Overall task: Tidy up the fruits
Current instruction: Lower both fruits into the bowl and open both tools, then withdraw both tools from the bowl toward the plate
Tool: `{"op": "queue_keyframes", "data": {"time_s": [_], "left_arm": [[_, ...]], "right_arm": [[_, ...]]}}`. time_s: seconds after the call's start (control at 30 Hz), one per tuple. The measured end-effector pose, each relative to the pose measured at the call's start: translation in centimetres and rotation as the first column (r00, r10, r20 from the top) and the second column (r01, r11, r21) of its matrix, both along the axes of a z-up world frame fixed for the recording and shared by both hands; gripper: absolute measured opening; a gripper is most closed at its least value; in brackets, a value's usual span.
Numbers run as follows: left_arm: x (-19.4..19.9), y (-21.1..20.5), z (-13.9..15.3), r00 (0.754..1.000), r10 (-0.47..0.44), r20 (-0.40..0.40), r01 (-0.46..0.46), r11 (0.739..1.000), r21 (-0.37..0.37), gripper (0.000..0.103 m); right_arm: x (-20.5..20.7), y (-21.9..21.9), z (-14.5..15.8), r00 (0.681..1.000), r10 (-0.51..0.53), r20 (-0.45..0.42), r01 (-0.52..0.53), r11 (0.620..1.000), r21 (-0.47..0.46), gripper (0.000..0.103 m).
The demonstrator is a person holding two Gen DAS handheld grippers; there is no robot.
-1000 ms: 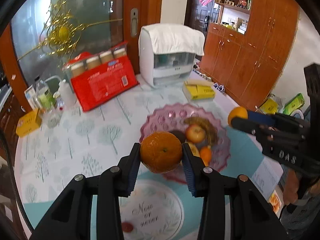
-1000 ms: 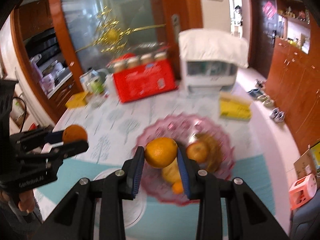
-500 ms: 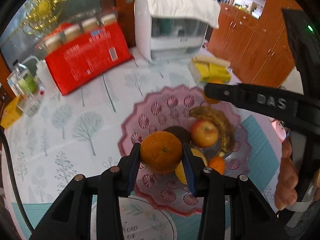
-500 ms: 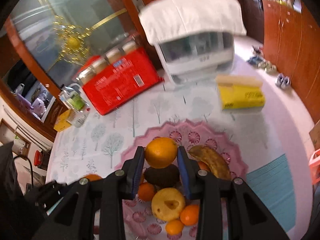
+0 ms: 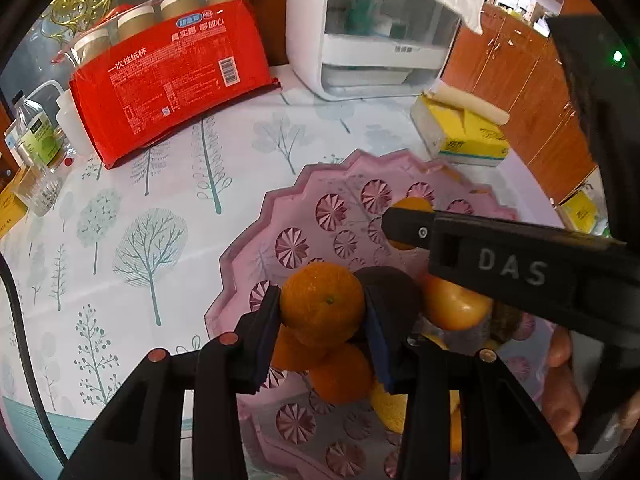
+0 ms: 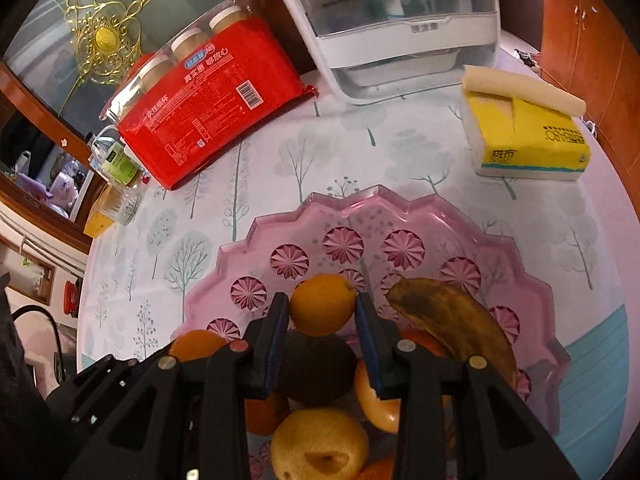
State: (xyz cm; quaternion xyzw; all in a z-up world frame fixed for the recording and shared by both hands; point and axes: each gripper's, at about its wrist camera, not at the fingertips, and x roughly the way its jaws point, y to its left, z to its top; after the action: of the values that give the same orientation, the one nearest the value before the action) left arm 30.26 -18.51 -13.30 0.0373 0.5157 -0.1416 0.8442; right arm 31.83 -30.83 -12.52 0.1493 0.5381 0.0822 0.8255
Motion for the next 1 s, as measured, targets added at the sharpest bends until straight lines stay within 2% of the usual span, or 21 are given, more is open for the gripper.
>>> {"op": "queue_keyframes", "data": {"time_s": [0.03, 0.1, 0.17, 0.43, 1.0], "left_arm": [[0.0, 0.0, 0.0, 1.0, 0.004, 0.006, -0.004, 1.0, 0.002, 0.044], [0.1, 0.2, 0.0, 0.999, 0.022, 0.023, -0.023, 1.0, 0.016, 0.069], [0.0, 0.6, 0.3, 0.998, 0.042, 0.047, -0.043, 0.999, 0.014, 0.075], [-0.2, 2.1, 1.1, 0.997, 0.063, 0.045, -0.063, 0.998, -0.002, 0.078], [-2.4, 4.2, 5.3, 0.993, 0.095, 0.07, -0.092, 0.994, -0.057, 0.086]], "right_arm": [[0.0, 0.0, 0.0, 1.0, 0.004, 0.002, -0.004, 1.0, 0.001, 0.035], [0.2, 0.1, 0.1, 1.0, 0.009, 0.01, -0.009, 1.0, -0.005, 0.036], [0.3, 0.2, 0.2, 1.0, 0.009, 0.018, -0.009, 1.0, -0.014, 0.04], [-0.1, 0.7, 1.2, 0.998, 0.013, 0.054, -0.012, 1.0, -0.018, 0.041], [-2.5, 1.0, 4.9, 0.994, 0.005, 0.112, 0.001, 0.999, -0.051, 0.041]]}}
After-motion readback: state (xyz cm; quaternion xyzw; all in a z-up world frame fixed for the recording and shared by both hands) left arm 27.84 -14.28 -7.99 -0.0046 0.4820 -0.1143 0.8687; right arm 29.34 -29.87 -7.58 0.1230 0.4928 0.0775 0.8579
